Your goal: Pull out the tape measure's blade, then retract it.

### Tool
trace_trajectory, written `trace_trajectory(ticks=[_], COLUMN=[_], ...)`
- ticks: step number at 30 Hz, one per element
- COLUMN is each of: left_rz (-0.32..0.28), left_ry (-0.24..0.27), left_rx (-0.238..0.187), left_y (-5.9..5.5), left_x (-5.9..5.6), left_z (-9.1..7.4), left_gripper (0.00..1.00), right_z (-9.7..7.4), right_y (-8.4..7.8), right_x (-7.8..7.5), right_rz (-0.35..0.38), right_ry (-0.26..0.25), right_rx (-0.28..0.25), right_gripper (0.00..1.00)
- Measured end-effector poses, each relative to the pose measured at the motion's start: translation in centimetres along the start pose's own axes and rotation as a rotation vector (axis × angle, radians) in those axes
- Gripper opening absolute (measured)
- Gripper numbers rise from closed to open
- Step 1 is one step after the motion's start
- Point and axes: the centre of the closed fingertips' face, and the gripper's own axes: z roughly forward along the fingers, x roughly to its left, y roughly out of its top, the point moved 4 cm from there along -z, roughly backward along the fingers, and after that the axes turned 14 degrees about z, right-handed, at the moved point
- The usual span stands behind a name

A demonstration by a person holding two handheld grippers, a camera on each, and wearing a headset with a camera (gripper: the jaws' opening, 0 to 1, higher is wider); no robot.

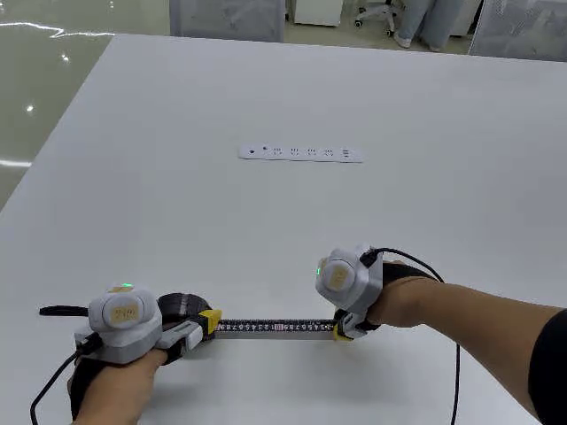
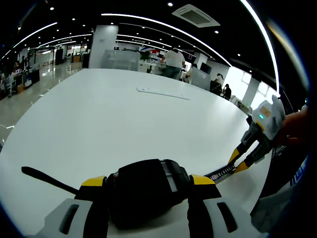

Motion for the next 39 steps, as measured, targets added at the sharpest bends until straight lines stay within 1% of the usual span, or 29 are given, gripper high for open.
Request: trace_trajectory(ticks=[16, 17, 21, 39], left_rz=[-0.004, -0.005, -0.006, -0.011], left_ry=[-0.003, -0.005, -0.005, -0.008], left_rx=[0.001, 0.002, 0.002, 0.000], left_y=[0.0, -0.1, -0.1, -0.1], left_x=[0.1, 0.1, 0.2, 0.1], left_z=[0.0, 0.0, 0.0, 0.0], left_gripper=[0.60, 0.60, 0.60, 0.60], right_z=[0.2, 0.2, 0.3, 0.5], right_y=[0.5, 0.7, 0.9, 1.5], right_x=[0.3, 0.4, 0.4, 0.6], right_rz=[-0.001, -0.001, -0.001, -0.002], right_ry=[0.001, 0.004, 0.006, 0.008], right_rx=[-0.008, -0.011, -0.015, -0.014], right_gripper=[0.11, 0.11, 0.11, 0.11])
